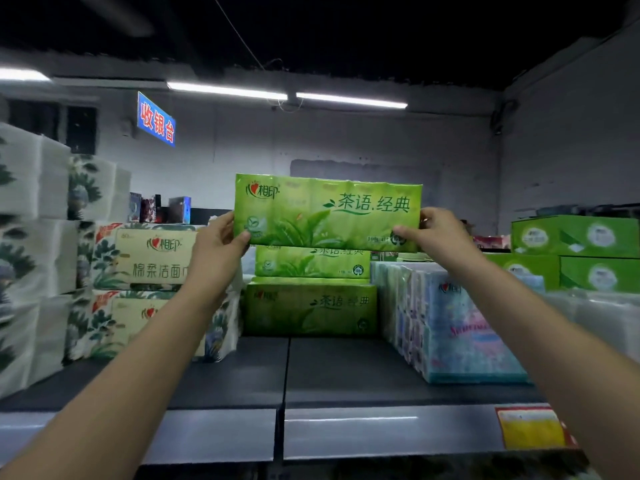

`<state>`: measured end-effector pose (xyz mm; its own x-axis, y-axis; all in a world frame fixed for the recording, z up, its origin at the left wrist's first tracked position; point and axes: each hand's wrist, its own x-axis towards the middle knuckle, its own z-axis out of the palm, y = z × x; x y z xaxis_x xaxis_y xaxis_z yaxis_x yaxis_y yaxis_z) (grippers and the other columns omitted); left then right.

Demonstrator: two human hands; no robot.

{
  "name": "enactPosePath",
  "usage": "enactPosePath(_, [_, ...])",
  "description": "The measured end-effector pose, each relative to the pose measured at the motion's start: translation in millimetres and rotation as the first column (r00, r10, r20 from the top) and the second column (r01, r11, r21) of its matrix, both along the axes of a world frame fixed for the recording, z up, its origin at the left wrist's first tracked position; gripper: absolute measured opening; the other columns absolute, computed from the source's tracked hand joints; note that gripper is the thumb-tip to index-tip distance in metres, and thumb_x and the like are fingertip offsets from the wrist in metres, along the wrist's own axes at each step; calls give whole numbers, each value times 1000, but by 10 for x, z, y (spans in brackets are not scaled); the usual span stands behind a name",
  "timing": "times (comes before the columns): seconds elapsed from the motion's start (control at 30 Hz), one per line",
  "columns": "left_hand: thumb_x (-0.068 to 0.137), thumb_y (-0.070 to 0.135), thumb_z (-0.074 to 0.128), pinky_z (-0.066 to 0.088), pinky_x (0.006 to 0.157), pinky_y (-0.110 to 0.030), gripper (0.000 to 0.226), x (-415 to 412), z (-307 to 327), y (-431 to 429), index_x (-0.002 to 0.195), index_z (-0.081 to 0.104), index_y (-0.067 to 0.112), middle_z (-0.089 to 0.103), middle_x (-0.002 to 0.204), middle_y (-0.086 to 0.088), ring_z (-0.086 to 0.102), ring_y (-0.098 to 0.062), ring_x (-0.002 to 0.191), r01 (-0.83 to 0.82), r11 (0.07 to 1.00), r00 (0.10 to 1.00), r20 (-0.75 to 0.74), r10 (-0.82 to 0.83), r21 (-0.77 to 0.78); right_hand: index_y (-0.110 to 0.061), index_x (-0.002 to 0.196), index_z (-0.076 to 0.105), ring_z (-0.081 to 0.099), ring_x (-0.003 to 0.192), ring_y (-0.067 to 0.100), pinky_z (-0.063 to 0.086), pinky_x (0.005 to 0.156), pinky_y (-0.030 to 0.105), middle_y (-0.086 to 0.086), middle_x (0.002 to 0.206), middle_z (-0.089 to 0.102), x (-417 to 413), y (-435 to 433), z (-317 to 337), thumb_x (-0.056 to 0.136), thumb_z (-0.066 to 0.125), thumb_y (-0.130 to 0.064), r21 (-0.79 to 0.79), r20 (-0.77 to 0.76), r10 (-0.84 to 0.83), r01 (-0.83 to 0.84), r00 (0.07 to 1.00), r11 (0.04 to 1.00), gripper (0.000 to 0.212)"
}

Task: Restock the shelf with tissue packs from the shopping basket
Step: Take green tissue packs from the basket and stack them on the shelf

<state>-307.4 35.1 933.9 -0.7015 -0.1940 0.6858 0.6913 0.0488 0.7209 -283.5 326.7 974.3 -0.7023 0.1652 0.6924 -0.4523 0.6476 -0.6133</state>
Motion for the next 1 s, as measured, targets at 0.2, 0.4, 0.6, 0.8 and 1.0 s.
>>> enactPosePath(0.2, [94,10,53,42,102,-40,50,-324,164,145,140,36,15,56,132,-6,55,-21,117,45,994,993,109,-33,-103,-10,104,62,66,90,27,53,87,47,7,100,69,-440,143,187,80,75,-23,-72,117,28,-19,993,997,30])
enactPosePath(0.4, [93,7,50,40,83,-33,46,-640,449,222,136,35,13,56,120,-6,54,-21,107,56,983,979,202,-19,-175,-4,104,59,66,98,34,54,88,51,15,104,68,-944,199,319,77,77,-19,-109,282,56,-26,958,994,36])
enactPosePath(0.6, [85,5,51,46,98,-50,64,-943,465,379,140,19,13,49,128,-16,53,-30,114,74,992,936,351,-35,-98,-7,117,54,66,94,29,58,79,43,14,110,65,-1393,287,359,69,82,-27,-36,406,3,12,914,999,59])
enactPosePath(0.8, [97,9,44,26,112,-47,72,-1174,390,408,149,-5,6,24,154,-21,28,-36,139,-50,998,885,463,56,-25,0,113,49,61,84,23,55,68,34,15,102,62,-1368,-76,515,82,72,-10,52,488,-31,6,873,999,40])
enactPosePath(1.0, [96,11,46,40,89,-34,72,-1318,316,386,149,-3,5,48,117,-13,51,-24,94,-68,996,860,503,90,-62,6,129,43,59,105,27,50,94,38,15,113,59,-1485,-197,425,82,71,-29,326,533,-303,139,790,935,65])
